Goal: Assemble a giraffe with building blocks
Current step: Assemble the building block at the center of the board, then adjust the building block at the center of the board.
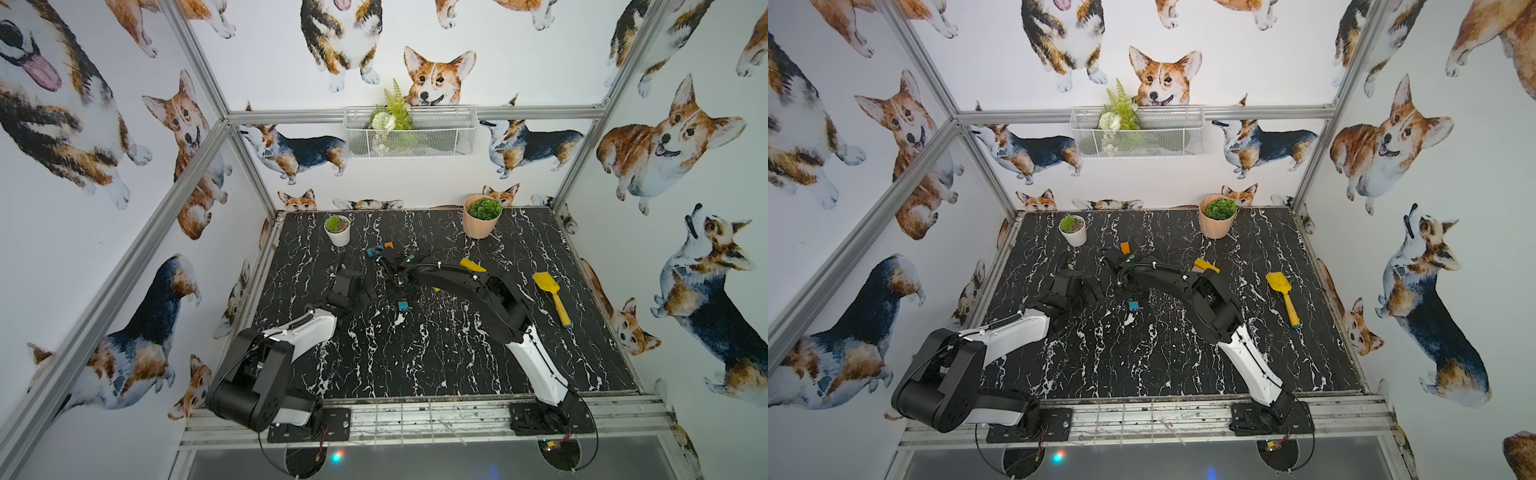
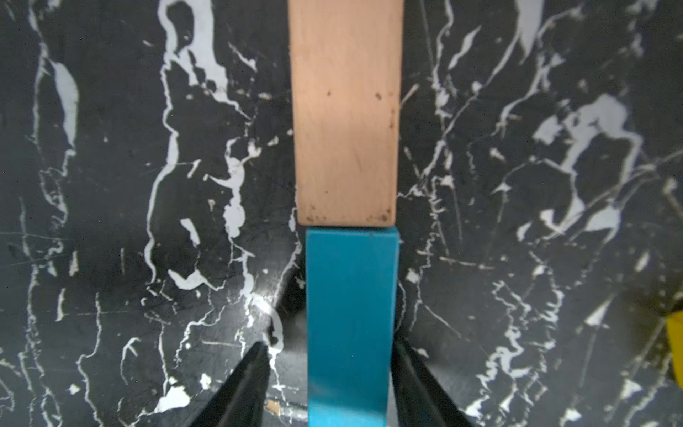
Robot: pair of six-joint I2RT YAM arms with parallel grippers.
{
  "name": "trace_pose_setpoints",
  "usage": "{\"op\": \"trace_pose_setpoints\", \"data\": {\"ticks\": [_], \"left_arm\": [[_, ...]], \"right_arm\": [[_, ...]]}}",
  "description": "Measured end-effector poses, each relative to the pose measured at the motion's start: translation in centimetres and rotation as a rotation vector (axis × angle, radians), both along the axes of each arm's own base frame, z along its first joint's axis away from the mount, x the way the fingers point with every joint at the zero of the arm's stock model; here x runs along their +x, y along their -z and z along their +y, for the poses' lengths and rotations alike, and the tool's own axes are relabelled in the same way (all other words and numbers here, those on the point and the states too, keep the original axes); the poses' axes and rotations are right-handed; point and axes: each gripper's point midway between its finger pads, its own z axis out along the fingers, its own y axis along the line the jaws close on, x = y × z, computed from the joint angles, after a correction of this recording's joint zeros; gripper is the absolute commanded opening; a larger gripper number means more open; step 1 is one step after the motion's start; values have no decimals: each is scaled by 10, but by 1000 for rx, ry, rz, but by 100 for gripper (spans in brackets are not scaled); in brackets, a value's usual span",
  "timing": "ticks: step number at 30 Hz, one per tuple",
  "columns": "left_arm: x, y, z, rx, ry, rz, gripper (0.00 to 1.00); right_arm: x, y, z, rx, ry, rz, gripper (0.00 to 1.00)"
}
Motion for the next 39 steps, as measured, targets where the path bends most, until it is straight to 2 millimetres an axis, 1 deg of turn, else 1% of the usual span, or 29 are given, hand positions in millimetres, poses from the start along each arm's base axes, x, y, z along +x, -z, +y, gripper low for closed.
{"op": "trace_pose_setpoints", "data": {"ticks": [5, 7, 9, 11, 13, 16, 17, 18, 20, 21, 22, 26, 27, 29, 30, 31, 36, 39], "left_arm": [[1, -2, 1, 19, 10, -10, 100], [1, -2, 1, 29, 19, -14, 100], [2, -3, 1, 35, 26, -19, 100], [4, -5, 1, 35, 43, -27, 100], [7, -6, 3, 19, 43, -28, 100], [16, -11, 11, -9, 10, -28, 100], [19, -14, 12, -31, -2, -33, 100], [23, -16, 13, -42, -14, -37, 100], [29, -17, 10, -72, -10, -28, 100], [34, -18, 7, -83, -4, -20, 100], [37, -18, 5, -88, -2, -12, 100], [70, -25, -2, -136, 7, -11, 100], [75, -26, -4, -145, 13, -10, 100], [90, -24, -10, -172, 34, -3, 100], [94, -22, -14, -183, 46, 2, 100], [93, -20, -15, -189, 52, 14, 100], [93, -20, -20, -207, 73, 20, 100], [95, -19, -21, -210, 79, 32, 100]], "right_arm": [[-1, -7, -1, 1, -15, -4, 76], [0, -19, -1, 16, -21, -19, 77], [2, -35, -2, 39, -19, -38, 80], [4, -55, -8, 63, -20, -64, 80], [7, -70, -20, 87, -10, -88, 80], [18, -87, -57, 111, 35, -123, 81], [24, -90, -74, 125, 64, -133, 81], [29, -92, -86, 137, 86, -141, 81], [36, -91, -113, 149, 117, -153, 82], [39, -89, -131, 143, 140, -167, 82], [39, -88, -138, 141, 141, -176, 82], [26, -81, -163, 101, 101, -239, 83], [22, -78, -168, 90, 95, -250, 83], [18, -74, -177, 75, 86, -287, 83], [15, -72, -181, 62, 79, -291, 83], [17, -72, -183, 55, 78, -304, 84], [26, -80, -180, 73, 79, -361, 85], [28, -81, -180, 78, 73, -390, 86]]}}
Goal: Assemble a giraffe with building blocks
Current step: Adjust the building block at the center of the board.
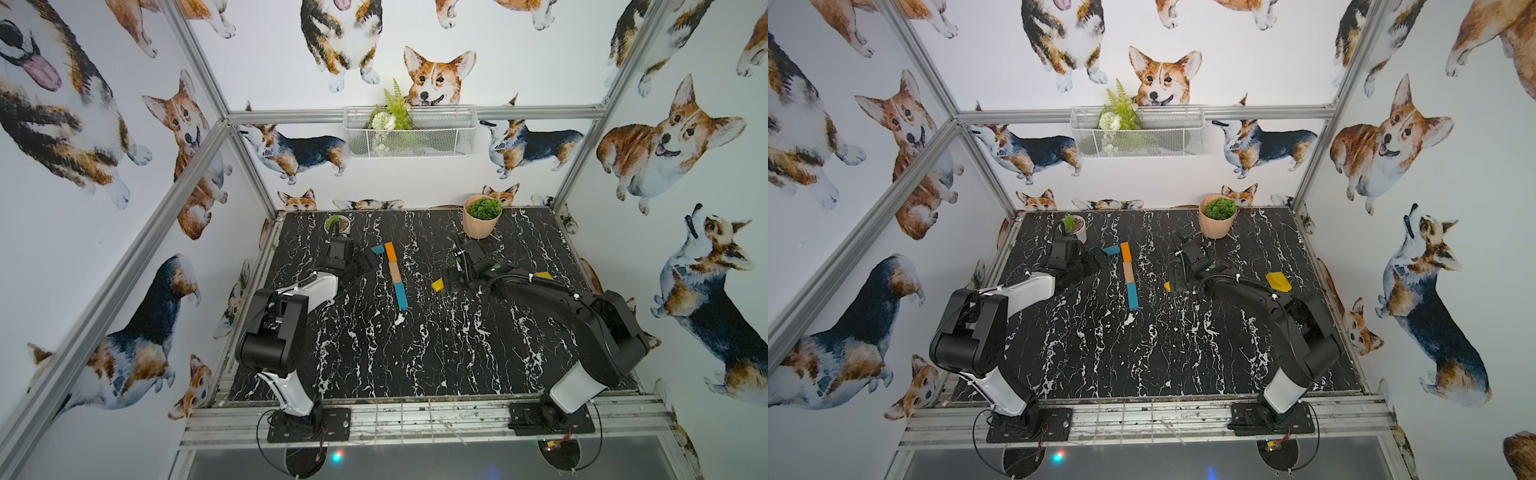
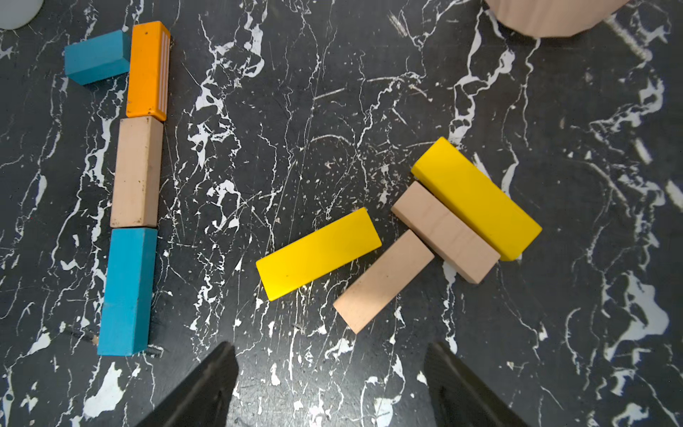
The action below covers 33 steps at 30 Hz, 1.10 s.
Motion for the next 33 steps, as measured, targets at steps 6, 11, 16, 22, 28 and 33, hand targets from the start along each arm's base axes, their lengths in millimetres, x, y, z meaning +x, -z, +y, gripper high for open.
{"op": "trace_pose_setpoints", "data": {"ticks": [6, 11, 16, 22, 28, 33], "left_arm": [[76, 36, -13, 47, 48, 57, 100], [89, 40, -18, 71, 78, 77, 100], [87, 44, -17, 82, 85, 90, 100], [90, 44, -23, 51, 100, 58, 100], [90, 42, -37, 10, 151, 36, 100], [91, 40, -42, -8, 174, 29, 100]], "right_arm": [[-16, -7, -18, -3, -11, -73, 85], [-14, -14, -16, 11, -21, -106, 86], [-14, -12, -16, 11, -20, -106, 86], [-10, -8, -14, 6, -21, -99, 86], [-9, -6, -13, 4, -20, -95, 86], [-8, -6, -13, 5, -19, -97, 86]]}}
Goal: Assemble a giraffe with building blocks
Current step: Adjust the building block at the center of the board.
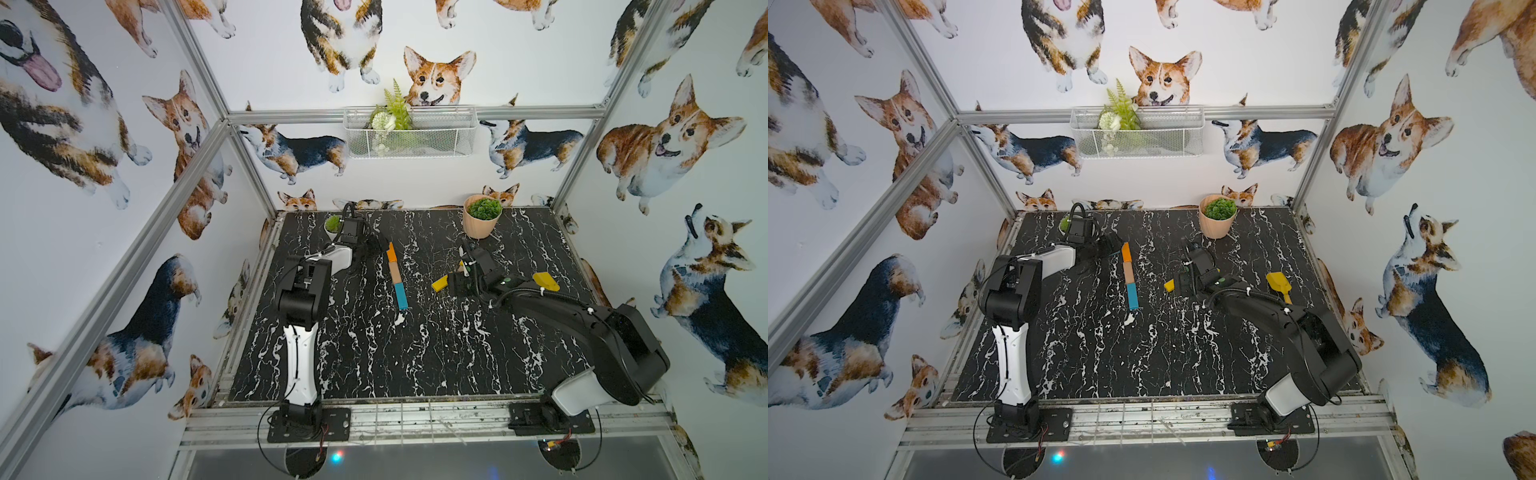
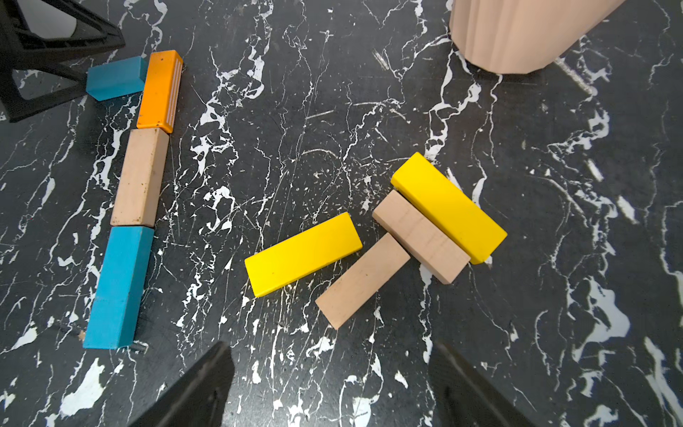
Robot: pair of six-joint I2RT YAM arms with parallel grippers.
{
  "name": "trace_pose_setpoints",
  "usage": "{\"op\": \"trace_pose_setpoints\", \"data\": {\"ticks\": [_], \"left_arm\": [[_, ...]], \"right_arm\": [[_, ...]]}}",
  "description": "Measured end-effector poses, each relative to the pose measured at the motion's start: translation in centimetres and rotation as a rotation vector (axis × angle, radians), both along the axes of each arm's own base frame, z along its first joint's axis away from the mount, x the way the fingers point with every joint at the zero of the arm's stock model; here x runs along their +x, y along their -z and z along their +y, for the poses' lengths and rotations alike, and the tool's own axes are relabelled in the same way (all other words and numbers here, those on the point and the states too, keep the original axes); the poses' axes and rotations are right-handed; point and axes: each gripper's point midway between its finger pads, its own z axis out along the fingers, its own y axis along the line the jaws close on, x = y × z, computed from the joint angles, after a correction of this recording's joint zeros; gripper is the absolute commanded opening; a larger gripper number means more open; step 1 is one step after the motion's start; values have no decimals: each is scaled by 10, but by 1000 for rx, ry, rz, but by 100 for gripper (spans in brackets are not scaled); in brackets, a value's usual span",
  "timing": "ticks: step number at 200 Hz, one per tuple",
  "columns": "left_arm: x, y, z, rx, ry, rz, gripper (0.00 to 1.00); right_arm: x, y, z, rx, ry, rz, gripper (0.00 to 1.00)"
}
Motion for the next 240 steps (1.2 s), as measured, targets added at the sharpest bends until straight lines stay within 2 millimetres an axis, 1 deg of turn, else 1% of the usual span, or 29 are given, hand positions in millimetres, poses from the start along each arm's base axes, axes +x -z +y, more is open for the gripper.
{"op": "trace_pose_setpoints", "data": {"ticks": [61, 103, 166, 191, 196, 218, 240], "left_arm": [[2, -1, -4, -11, 15, -1, 100], [4, -2, -12, -19, 31, 0, 100], [3, -2, -11, -8, 36, 7, 100], [-1, -2, -4, 21, 23, 24, 100], [-3, -2, -1, 27, 19, 27, 100], [-9, -12, 15, 57, -8, 22, 100], [-17, -28, 36, 90, -51, -4, 100]], "right_arm": [[0, -2, 0, 3, 0, -5, 86], [0, -5, 0, 6, -1, -10, 86], [0, -4, 0, 3, -2, -8, 86], [3, -1, 2, -6, -4, 10, 86], [5, 0, 2, -7, -2, 16, 88], [15, -2, 16, 27, -18, 49, 89], [34, -3, 36, 94, -11, 89, 90]]}}
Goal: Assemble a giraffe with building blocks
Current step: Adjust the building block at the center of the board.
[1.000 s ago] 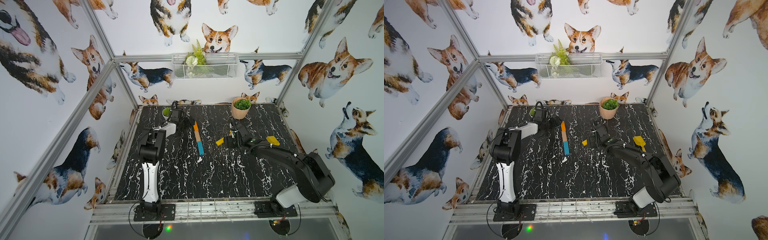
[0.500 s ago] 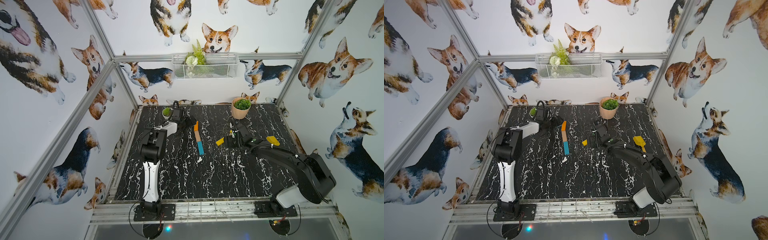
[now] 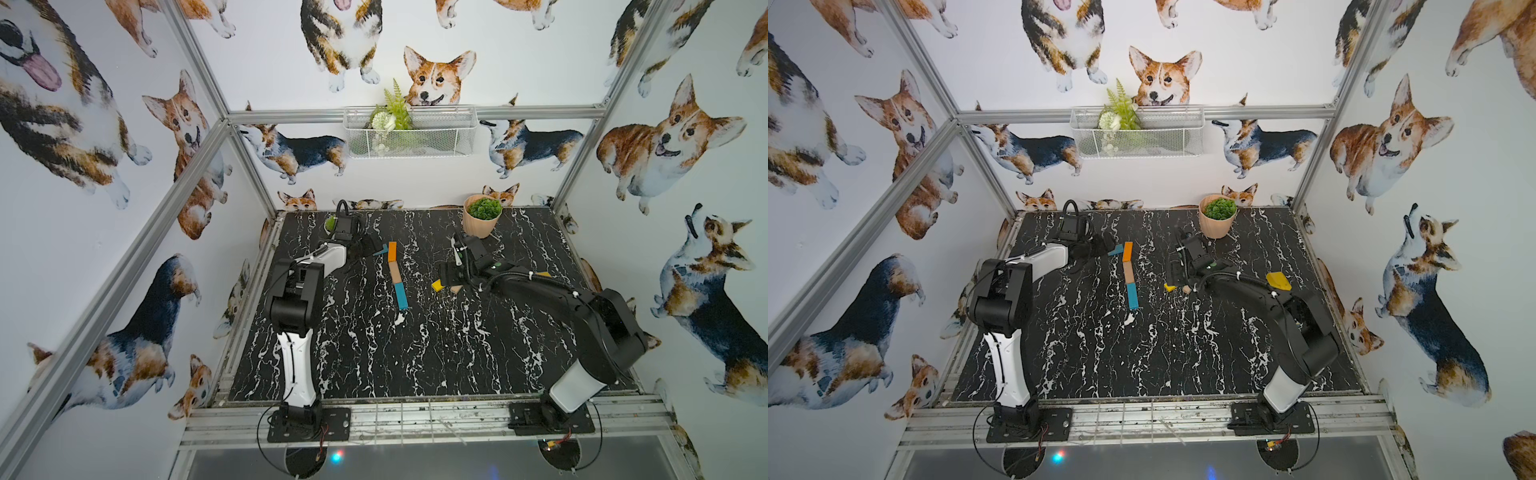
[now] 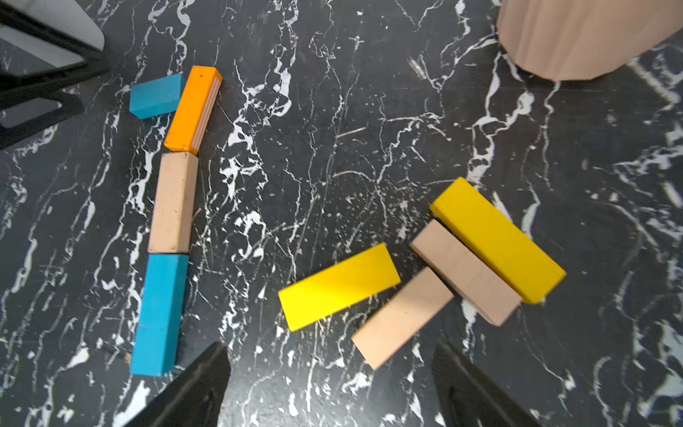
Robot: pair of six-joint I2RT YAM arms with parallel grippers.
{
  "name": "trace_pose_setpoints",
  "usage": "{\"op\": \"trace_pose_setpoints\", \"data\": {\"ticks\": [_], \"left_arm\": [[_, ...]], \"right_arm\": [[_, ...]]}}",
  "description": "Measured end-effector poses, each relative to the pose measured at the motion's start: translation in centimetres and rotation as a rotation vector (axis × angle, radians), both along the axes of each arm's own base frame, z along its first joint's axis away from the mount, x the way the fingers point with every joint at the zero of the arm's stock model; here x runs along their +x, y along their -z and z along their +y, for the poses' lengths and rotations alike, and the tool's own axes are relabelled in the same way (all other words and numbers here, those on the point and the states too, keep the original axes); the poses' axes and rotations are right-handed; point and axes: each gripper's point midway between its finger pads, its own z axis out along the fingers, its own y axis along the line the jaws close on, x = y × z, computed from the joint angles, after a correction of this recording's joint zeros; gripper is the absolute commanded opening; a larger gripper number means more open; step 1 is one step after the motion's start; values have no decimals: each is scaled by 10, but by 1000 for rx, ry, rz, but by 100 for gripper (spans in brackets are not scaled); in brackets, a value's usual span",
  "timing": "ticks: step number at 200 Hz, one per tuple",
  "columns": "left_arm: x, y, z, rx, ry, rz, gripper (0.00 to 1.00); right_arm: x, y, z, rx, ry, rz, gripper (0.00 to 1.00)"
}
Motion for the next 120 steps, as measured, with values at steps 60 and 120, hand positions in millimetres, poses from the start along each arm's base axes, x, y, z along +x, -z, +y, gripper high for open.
{"op": "trace_pose_setpoints", "data": {"ticks": [60, 120], "left_arm": [[-56, -31, 25, 54, -69, -73, 100], [-92, -48, 32, 11, -121, -132, 100]], "right_arm": [[50, 63, 82, 206, 2, 222, 100], [114, 65, 141, 428, 7, 186, 100]]}}
